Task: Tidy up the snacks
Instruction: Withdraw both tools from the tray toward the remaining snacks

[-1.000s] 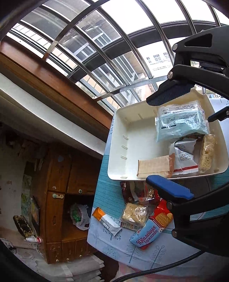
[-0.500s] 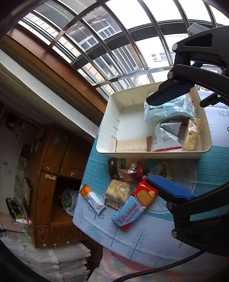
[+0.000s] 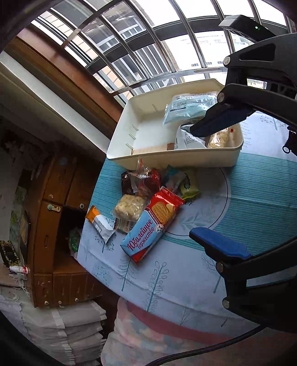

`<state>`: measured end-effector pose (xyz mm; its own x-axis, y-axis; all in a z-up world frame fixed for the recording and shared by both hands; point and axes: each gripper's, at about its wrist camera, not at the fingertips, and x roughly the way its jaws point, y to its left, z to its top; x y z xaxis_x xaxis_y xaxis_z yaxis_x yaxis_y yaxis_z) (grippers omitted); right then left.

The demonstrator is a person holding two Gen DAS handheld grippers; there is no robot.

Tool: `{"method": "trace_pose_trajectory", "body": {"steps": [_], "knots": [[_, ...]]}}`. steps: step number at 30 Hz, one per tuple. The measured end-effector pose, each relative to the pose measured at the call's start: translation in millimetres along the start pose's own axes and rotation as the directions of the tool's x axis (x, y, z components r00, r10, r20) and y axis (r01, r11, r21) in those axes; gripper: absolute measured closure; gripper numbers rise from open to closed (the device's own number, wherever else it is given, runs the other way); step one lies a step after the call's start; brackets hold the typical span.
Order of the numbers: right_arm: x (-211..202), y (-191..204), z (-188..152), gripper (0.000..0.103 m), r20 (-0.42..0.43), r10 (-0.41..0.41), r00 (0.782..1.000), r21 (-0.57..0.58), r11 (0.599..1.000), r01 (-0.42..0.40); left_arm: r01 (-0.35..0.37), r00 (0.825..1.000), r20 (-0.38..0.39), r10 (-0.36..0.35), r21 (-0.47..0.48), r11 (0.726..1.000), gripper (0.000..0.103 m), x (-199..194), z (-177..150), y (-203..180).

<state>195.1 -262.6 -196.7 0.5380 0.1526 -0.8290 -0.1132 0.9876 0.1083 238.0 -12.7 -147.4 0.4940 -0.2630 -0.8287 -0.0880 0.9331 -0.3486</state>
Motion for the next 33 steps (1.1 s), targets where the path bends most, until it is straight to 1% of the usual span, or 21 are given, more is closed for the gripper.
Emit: {"method": "trace_pose_trajectory", "body": {"steps": [2,4,7,13,18,19,23,27,29,33], "knots": [[0,5,0,0.000,-0.008,0.012,1.000,0.024,1.000,-0.011,-0.002,1.000,-0.004,0.002,-0.003,1.000,0.023,-5,1,10],[0,11,0,0.001,-0.015,0.006,1.000,0.056,0.998,-0.005,-0.005,1.000,-0.011,0.005,-0.002,1.000,0.023,-9,2,20],[2,16,1,0.004,-0.031,0.017,0.999,0.126,0.992,-0.013,-0.010,1.000,-0.027,0.010,0.001,1.000,0.023,-17,6,35],[1,31,4,0.006,-0.029,0.037,0.999,0.255,0.966,-0.028,0.008,0.999,-0.040,-0.008,0.017,1.000,0.021,-32,15,62],[0,51,7,0.006,-0.024,0.039,0.999,0.332,0.943,-0.029,0.019,0.999,-0.050,-0.017,0.041,0.999,0.019,-42,26,83],[1,54,7,0.006,-0.024,0.040,0.999,0.349,0.937,-0.029,0.016,0.998,-0.058,-0.014,0.045,0.999,0.017,-42,28,87],[3,71,5,0.006,-0.023,0.045,0.999,0.407,0.913,-0.031,0.005,0.996,-0.094,0.002,0.064,0.998,0.017,-40,34,106],[8,89,1,0.006,-0.037,0.003,0.999,0.456,0.890,0.014,0.006,0.991,-0.134,0.003,0.065,0.998,0.017,-34,42,124],[13,95,-2,0.006,-0.045,-0.015,0.999,0.495,0.868,0.036,0.002,0.989,-0.150,0.005,0.048,0.999,0.017,-31,48,133],[23,104,-8,0.006,-0.063,-0.027,0.998,0.575,0.816,0.058,0.004,0.982,-0.187,-0.004,-0.002,1.000,0.017,-21,61,151]]}}
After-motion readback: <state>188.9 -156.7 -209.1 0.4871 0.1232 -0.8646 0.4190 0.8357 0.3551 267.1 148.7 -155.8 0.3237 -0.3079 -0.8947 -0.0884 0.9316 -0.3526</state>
